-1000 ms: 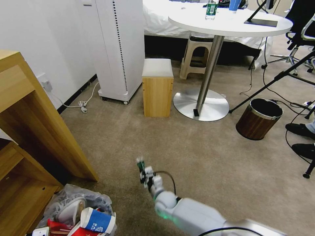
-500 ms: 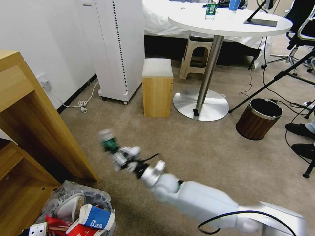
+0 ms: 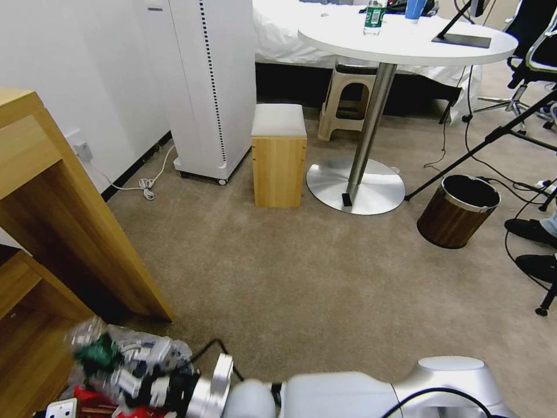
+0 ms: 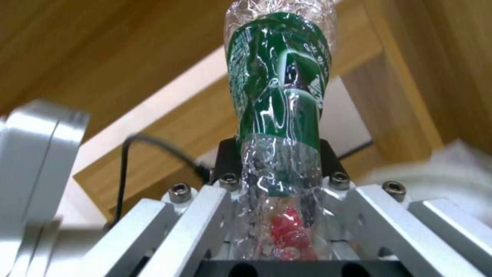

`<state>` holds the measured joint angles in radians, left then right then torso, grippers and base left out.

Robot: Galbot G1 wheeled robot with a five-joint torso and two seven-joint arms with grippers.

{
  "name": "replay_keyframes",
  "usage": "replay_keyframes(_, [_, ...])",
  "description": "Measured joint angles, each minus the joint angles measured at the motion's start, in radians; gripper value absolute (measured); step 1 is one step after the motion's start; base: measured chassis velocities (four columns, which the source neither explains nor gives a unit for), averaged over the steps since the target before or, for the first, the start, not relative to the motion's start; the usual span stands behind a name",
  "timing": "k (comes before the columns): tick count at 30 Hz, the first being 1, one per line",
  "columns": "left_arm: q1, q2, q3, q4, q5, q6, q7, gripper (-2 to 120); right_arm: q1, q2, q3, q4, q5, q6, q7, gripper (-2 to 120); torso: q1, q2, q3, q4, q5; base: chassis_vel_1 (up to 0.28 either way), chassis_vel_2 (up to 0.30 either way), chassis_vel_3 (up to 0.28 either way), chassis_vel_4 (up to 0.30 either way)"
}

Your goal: Pick up the trash bin and place the garbage on the floor into it.

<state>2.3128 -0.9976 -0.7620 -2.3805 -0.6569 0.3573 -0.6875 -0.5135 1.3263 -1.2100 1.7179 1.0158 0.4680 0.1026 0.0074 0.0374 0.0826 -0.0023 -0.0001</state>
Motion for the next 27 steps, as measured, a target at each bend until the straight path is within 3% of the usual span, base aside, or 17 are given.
replay_keyframes(13, [0.002,-0.006,-0.002,0.001,0.005,0.0,-0.001,0,-0.064,-0.075,-0.004,0.058,0.002,-0.039,0.182,13,0.0,0.0,0.0,-0.0003,0.0008,0.0,0.0,0.0,0.0])
replay_keyframes(27, [0.009,-0.011,-0.001,-0.017,0.017,0.0,-0.001,0,-0.132,-0.059,0.019,-0.079,0.013,-0.061,0.195,13,0.0,0.0,0.0,0.0,-0.0001,0.0,0.0,0.0,0.0])
